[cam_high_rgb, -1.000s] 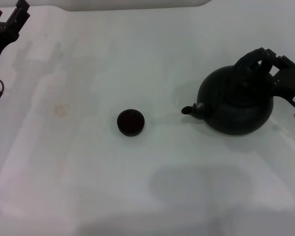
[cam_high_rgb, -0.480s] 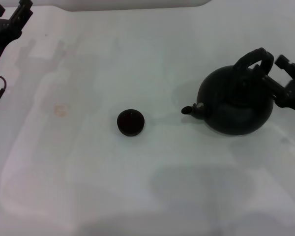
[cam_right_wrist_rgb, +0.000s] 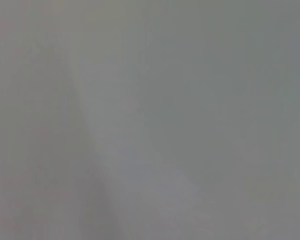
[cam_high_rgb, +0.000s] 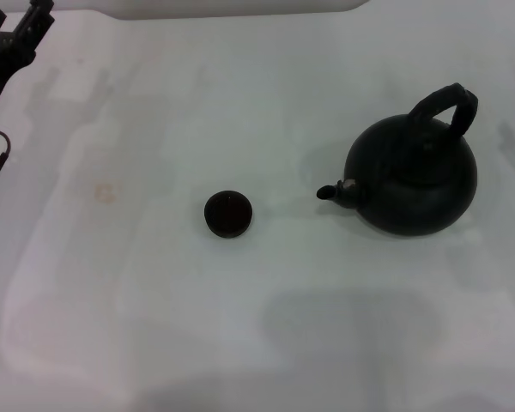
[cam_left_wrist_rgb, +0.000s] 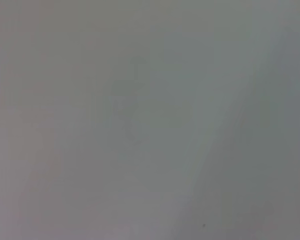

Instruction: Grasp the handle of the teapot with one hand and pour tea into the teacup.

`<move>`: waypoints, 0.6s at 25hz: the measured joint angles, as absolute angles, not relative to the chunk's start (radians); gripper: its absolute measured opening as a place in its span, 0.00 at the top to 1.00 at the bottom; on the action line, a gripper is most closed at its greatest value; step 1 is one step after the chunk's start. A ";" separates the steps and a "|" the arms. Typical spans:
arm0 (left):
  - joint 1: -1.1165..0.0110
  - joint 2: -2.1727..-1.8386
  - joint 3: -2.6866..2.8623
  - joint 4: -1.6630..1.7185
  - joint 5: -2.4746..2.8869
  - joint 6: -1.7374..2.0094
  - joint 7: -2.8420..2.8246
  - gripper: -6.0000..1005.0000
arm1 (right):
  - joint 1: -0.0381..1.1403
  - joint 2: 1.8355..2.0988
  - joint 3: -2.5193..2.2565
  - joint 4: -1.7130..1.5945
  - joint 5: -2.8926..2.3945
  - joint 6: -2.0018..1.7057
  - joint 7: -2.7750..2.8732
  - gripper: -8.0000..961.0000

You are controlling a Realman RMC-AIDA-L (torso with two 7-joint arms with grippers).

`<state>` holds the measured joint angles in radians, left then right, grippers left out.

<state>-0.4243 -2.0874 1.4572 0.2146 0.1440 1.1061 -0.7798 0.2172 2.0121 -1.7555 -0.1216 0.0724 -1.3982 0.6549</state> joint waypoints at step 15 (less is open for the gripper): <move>-0.409 -2.094 1.465 0.183 0.082 1.110 -0.540 0.13 | 0.244 2.028 -1.646 -0.162 0.177 -1.323 0.241 0.09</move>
<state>-0.4095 -2.0945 1.4654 0.1826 0.0824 1.1103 -0.5402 0.2436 2.0276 -1.6461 -0.1621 0.1774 -1.3230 0.2411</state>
